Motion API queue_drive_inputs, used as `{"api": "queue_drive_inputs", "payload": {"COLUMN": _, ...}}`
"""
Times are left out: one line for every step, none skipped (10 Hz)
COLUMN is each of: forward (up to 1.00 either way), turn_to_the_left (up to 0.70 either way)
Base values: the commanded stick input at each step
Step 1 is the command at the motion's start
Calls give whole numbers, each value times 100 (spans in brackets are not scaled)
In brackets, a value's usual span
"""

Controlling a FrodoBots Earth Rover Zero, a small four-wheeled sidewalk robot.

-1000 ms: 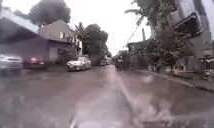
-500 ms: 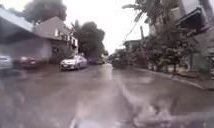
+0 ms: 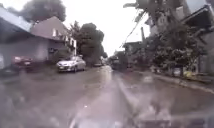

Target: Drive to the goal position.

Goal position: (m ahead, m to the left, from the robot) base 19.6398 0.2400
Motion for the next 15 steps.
{"api": "queue_drive_inputs", "payload": {"forward": 100, "turn_to_the_left": 0}}
{"api": "queue_drive_inputs", "payload": {"forward": 100, "turn_to_the_left": 0}}
{"api": "queue_drive_inputs", "payload": {"forward": 100, "turn_to_the_left": 0}}
{"api": "queue_drive_inputs", "payload": {"forward": 100, "turn_to_the_left": 0}}
{"api": "queue_drive_inputs", "payload": {"forward": 100, "turn_to_the_left": 0}}
{"api": "queue_drive_inputs", "payload": {"forward": 100, "turn_to_the_left": 0}}
{"api": "queue_drive_inputs", "payload": {"forward": 100, "turn_to_the_left": 0}}
{"api": "queue_drive_inputs", "payload": {"forward": 100, "turn_to_the_left": 0}}
{"api": "queue_drive_inputs", "payload": {"forward": 100, "turn_to_the_left": 0}}
{"api": "queue_drive_inputs", "payload": {"forward": 100, "turn_to_the_left": 0}}
{"api": "queue_drive_inputs", "payload": {"forward": 100, "turn_to_the_left": 1}}
{"api": "queue_drive_inputs", "payload": {"forward": 100, "turn_to_the_left": 27}}
{"api": "queue_drive_inputs", "payload": {"forward": 100, "turn_to_the_left": 27}}
{"api": "queue_drive_inputs", "payload": {"forward": 100, "turn_to_the_left": 27}}
{"api": "queue_drive_inputs", "payload": {"forward": 100, "turn_to_the_left": 27}}
